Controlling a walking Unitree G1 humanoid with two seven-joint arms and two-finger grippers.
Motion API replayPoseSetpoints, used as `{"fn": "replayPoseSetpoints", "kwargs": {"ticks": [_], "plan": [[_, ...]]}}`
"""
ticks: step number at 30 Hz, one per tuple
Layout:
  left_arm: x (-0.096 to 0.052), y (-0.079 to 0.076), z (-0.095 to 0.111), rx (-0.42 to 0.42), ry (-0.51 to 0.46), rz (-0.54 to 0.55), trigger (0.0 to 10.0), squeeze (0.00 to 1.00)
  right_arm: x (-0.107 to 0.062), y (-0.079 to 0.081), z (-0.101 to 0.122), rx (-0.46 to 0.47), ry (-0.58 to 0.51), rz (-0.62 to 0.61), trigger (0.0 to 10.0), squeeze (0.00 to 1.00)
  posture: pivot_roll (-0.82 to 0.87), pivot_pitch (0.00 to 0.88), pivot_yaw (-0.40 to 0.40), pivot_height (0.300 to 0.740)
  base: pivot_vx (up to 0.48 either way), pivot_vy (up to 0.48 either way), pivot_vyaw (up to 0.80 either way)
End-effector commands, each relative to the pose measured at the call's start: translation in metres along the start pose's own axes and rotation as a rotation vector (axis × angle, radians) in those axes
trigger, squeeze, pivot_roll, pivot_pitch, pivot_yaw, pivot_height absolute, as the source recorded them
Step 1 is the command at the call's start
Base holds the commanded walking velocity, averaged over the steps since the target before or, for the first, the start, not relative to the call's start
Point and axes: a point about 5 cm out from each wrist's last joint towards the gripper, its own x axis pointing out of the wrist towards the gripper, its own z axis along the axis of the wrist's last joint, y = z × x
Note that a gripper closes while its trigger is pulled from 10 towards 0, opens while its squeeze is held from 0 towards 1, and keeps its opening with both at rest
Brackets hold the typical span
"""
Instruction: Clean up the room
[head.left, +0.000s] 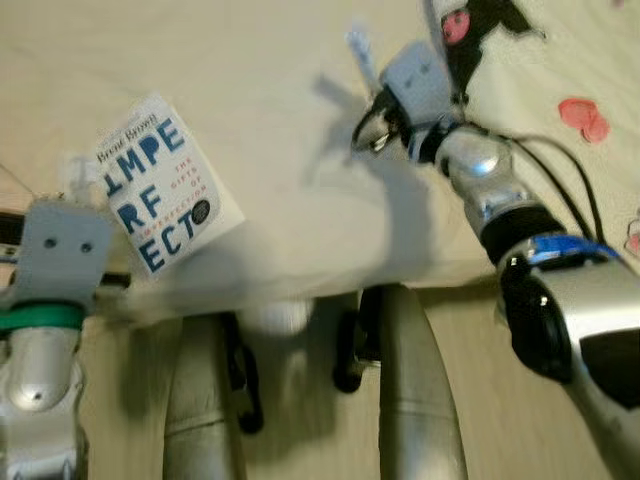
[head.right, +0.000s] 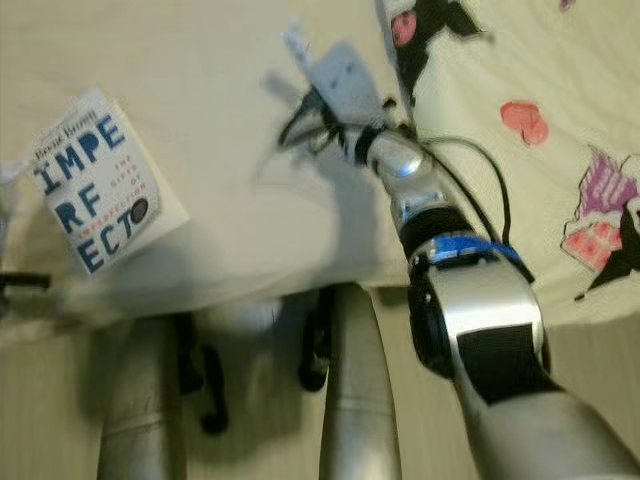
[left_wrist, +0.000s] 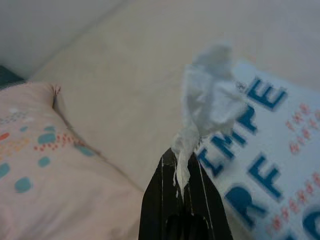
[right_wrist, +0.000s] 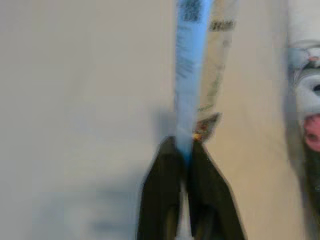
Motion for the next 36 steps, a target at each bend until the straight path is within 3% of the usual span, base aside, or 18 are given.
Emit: {"fn": "replayPoseSetpoints", "kwargs": {"ticks": [1, 3, 4, 7, 9, 10, 12, 13, 16, 17, 19, 20, 27, 29, 31, 36], "plan": [[-0.001, -0.007, -0.013, -0.043, 0.045, 0.009, 10.0, 0.00, -0.011, -0.006, -0.019, 0.253, -0.025, -0.096, 0.0, 0.00, 0.03, 0.320, -0.049, 0.590, 0.000, 0.000, 0.00], [0.003, -0.018, -0.027, -0.125, 0.103, 0.013, 10.0, 0.00, -0.023, 0.008, -0.050, 0.319, 0.036, -0.096, 0.0, 0.00, 0.02, 0.259, -0.048, 0.590, 0.000, 0.000, 0.00], [0.003, -0.018, -0.027, -0.125, 0.103, 0.013, 10.0, 0.00, -0.023, 0.008, -0.050, 0.319, 0.036, -0.096, 0.0, 0.00, 0.02, 0.259, -0.048, 0.590, 0.000, 0.000, 0.00], [0.010, -0.039, -0.069, -0.317, 0.284, -0.010, 10.0, 0.00, -0.052, 0.032, -0.099, 0.297, 0.174, -0.029, 0.0, 0.00, -0.02, 0.163, -0.046, 0.590, 0.000, 0.000, 0.00], [0.010, -0.039, -0.069, -0.317, 0.284, -0.010, 10.0, 0.00, -0.052, 0.032, -0.099, 0.297, 0.174, -0.029, 0.0, 0.00, -0.02, 0.163, -0.046, 0.590, 0.000, 0.000, 0.00], [0.012, -0.047, -0.083, -0.367, 0.353, -0.017, 10.0, 0.00, -0.059, 0.035, -0.108, 0.304, 0.197, -0.005, 0.0, 0.00, -0.04, 0.138, -0.044, 0.590, 0.000, 0.000, 0.00], [0.015, -0.062, -0.103, -0.371, 0.408, -0.063, 10.0, 0.00, -0.067, 0.034, -0.115, 0.334, 0.211, 0.022, 0.4, 0.00, -0.07, 0.095, -0.031, 0.600, 0.000, 0.000, 0.00], [0.014, -0.068, -0.110, -0.367, 0.426, -0.085, 10.0, 0.00, -0.070, 0.035, -0.118, 0.315, 0.216, 0.043, 1.6, 0.00, -0.08, 0.083, -0.029, 0.605, 0.000, 0.000, 0.00], [0.014, -0.076, -0.118, -0.374, 0.444, -0.099, 10.0, 0.00, -0.074, 0.038, -0.121, 0.306, 0.216, 0.065, 1.6, 0.00, -0.08, 0.078, -0.028, 0.620, 0.000, 0.000, 0.00], [0.011, -0.081, -0.125, -0.373, 0.470, -0.112, 10.0, 0.00, -0.077, 0.038, -0.124, 0.302, 0.226, 0.060, 3.3, 0.00, -0.09, 0.051, -0.020, 0.625, 0.000, 0.000, 0.00], [0.009, -0.085, -0.130, -0.372, 0.489, -0.121, 10.0, 0.00, -0.079, 0.039, -0.127, 0.297, 0.234, 0.056, 3.3, 0.00, -0.09, 0.051, -0.020, 0.630, 0.000, 0.000, 0.00], [0.004, -0.090, -0.139, -0.369, 0.526, -0.129, 10.0, 0.00, -0.082, 0.039, -0.129, 0.301, 0.240, 0.044, 10.0, 0.00, -0.09, 0.030, -0.018, 0.635, 0.000, 0.000, 0.00], [-0.017, -0.101, -0.171, -0.383, 0.662, -0.131, 10.0, 0.00, -0.091, 0.040, -0.139, 0.321, 0.289, 0.038, 10.0, 0.00, -0.09, 0.009, -0.021, 0.665, -0.137, 0.000, 0.00], [-0.020, -0.101, -0.175, -0.392, 0.665, -0.123, 10.0, 0.00, -0.092, 0.041, -0.141, 0.315, 0.297, 0.045, 10.0, 0.00, -0.09, 0.005, -0.019, 0.670, -0.476, 0.000, 0.00], [-0.025, -0.102, -0.182, -0.332, 0.665, -0.146, 10.0, 0.00, -0.094, 0.044, -0.143, 0.293, 0.309, 0.067, 10.0, 0.00, -0.09, 0.005, -0.020, 0.685, 0.000, 0.000, 0.00], [-0.035, -0.103, -0.190, -0.340, 0.699, -0.140, 10.0, 0.00, -0.096, 0.048, -0.146, 0.299, 0.317, 0.071, 10.0, 0.00, -0.09, 0.004, -0.020, 0.705, 0.000, 0.000, 0.00]]}}
